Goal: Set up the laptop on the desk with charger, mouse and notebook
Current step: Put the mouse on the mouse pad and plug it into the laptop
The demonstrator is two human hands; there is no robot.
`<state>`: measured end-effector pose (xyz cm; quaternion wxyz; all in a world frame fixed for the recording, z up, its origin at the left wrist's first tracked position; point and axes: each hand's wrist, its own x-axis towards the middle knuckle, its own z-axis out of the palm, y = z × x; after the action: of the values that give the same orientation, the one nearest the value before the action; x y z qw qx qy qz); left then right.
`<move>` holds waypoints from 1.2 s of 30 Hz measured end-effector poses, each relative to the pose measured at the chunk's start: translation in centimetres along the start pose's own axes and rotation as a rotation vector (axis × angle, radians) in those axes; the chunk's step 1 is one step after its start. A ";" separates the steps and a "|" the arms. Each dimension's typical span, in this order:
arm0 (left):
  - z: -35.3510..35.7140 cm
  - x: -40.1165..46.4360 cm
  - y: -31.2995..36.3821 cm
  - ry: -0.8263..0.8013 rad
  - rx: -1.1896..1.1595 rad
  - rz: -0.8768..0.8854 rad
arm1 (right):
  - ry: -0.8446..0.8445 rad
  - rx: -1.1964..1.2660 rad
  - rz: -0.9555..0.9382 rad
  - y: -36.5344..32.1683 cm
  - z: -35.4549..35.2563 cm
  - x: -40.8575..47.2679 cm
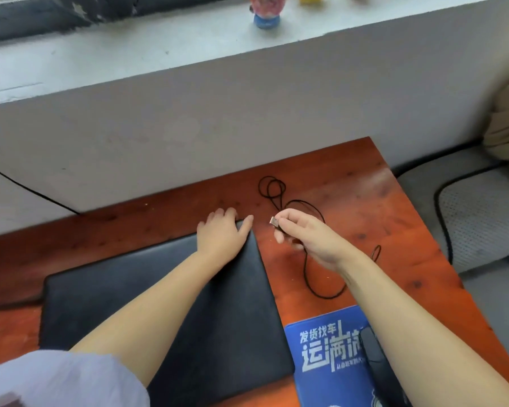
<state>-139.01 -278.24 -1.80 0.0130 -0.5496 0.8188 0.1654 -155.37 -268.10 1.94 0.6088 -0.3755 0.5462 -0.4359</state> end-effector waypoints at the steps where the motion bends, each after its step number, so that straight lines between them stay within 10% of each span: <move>1: 0.1 0.1 0.1 -0.005 0.020 0.002 | -0.065 0.115 -0.007 0.0 -0.4 -0.3; 7: -1.1 1.3 0.5 -0.134 -0.003 -0.063 | -0.285 0.509 -0.034 -0.7 -1.9 -1.4; 16: -4.8 0.0 1.9 -0.233 -0.093 0.037 | -0.307 0.320 -0.049 -1.7 -2.8 -1.7; 22: -7.3 -1.6 1.3 0.005 -0.185 0.136 | -0.255 -0.225 0.037 -2.7 -1.2 -1.5; 36: -10.0 -2.7 1.2 0.057 -0.227 0.158 | -0.193 -0.377 -0.007 -5.3 2.5 -1.0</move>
<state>-137.44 -278.26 8.53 -0.0857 -0.4859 0.8354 0.2420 -153.57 -269.03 7.48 0.5757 -0.5244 0.5561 -0.2902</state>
